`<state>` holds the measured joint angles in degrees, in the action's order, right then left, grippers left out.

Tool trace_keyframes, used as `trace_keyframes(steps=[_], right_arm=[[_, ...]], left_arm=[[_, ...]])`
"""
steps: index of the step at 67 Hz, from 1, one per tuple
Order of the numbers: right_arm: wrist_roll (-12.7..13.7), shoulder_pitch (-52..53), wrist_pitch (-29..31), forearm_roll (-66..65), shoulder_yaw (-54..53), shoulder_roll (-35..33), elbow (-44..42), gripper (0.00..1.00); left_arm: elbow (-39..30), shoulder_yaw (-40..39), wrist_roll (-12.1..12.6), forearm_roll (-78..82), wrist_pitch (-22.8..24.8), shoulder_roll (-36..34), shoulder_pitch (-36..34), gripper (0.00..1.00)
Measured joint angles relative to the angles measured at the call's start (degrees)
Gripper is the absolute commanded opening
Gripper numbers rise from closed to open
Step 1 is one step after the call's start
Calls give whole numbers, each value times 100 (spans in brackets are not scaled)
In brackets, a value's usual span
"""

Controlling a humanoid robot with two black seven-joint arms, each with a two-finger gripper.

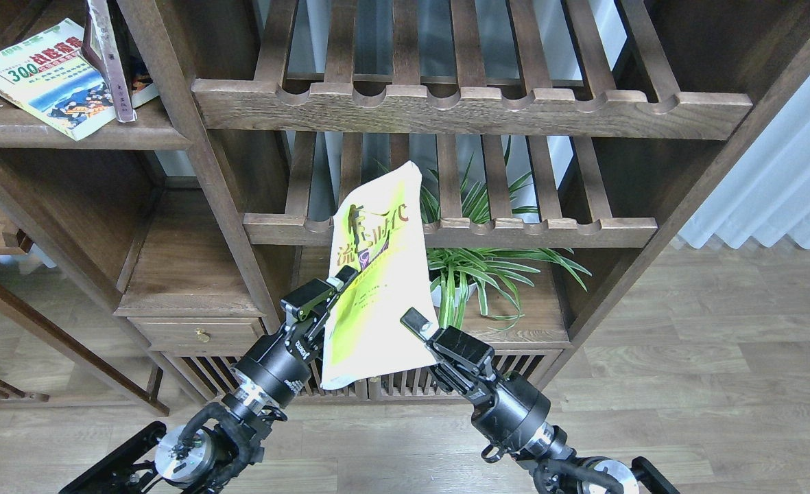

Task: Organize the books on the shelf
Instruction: 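Bring the left gripper to the yellow-green book and take it from the right gripper, then carry the yellow-green book with the left gripper up to the upper shelf section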

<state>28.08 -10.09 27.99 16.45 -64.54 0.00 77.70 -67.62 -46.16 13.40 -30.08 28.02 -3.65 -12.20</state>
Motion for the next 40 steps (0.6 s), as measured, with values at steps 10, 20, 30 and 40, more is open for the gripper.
trace_keyframes(steps=[10, 20, 30, 40], right_arm=[[8, 11, -9, -126, 12, 0, -88, 90], [-5, 35, -6, -364, 58, 1, -145, 100], [-10, 91, -2, -405, 51, 2, -287, 100], [-10, 187, 2, -397, 31, 2, -560, 100]], left_arm=[[-87, 33, 94, 1, 2, -234, 35, 0], [-130, 40, 100, 1, 2, -399, 41, 0], [-179, 61, 163, 8, 2, -625, 50, 0], [-367, 98, 414, 19, 1, -1406, 134, 0]])
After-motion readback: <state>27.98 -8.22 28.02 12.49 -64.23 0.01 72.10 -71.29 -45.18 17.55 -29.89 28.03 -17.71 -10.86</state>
